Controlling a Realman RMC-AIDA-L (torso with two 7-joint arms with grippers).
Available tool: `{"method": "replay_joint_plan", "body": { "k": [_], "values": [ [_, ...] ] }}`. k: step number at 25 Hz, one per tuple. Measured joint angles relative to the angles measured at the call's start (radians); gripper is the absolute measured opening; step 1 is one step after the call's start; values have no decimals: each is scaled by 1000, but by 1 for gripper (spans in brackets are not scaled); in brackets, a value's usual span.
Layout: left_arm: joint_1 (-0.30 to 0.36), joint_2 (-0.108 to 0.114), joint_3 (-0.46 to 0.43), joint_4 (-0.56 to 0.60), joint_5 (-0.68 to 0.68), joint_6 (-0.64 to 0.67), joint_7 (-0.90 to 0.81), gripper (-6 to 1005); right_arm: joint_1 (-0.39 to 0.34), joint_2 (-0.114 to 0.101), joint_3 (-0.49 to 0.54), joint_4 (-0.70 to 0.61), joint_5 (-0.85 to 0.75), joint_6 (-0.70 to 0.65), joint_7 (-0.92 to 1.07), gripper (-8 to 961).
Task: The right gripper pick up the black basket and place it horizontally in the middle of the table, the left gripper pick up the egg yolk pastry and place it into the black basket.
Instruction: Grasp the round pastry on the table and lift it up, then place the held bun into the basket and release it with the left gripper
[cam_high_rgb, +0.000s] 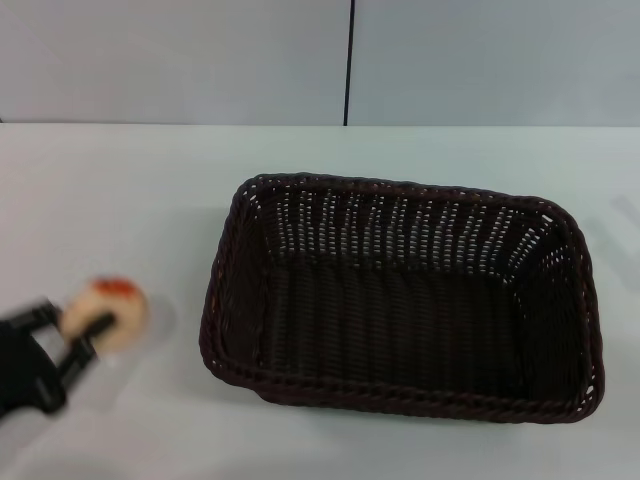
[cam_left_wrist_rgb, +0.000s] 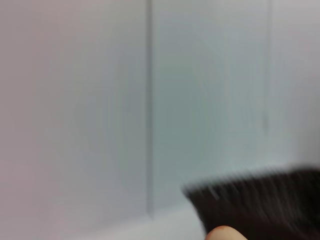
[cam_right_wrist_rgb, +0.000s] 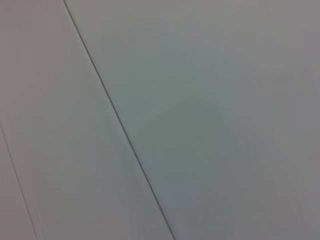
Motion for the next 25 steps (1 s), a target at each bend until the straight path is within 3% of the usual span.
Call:
{"method": "replay_joint_plan", "body": {
  "k": [4,7,10,18,25],
  "values": [
    [-57,1,-163,6,-15,64,-2,278,-9,0,11,2,-1,-25,0,692],
    [-109,0,-194,0,-22,103,-10,227,-14,4,15,6,0,-42,-10,691],
    [-155,-6,-165,-16,-5,111,-19,195,-7,6,24,41,9,-69,-44,691],
    [-255,-10,103,-167,1,60,-20,162,43,6,92,184,15,-134,-164,692],
    [-265,-11,84,-249,-19,-38,-5,181,58,2,109,181,15,-136,-170,690]
  ]
}}
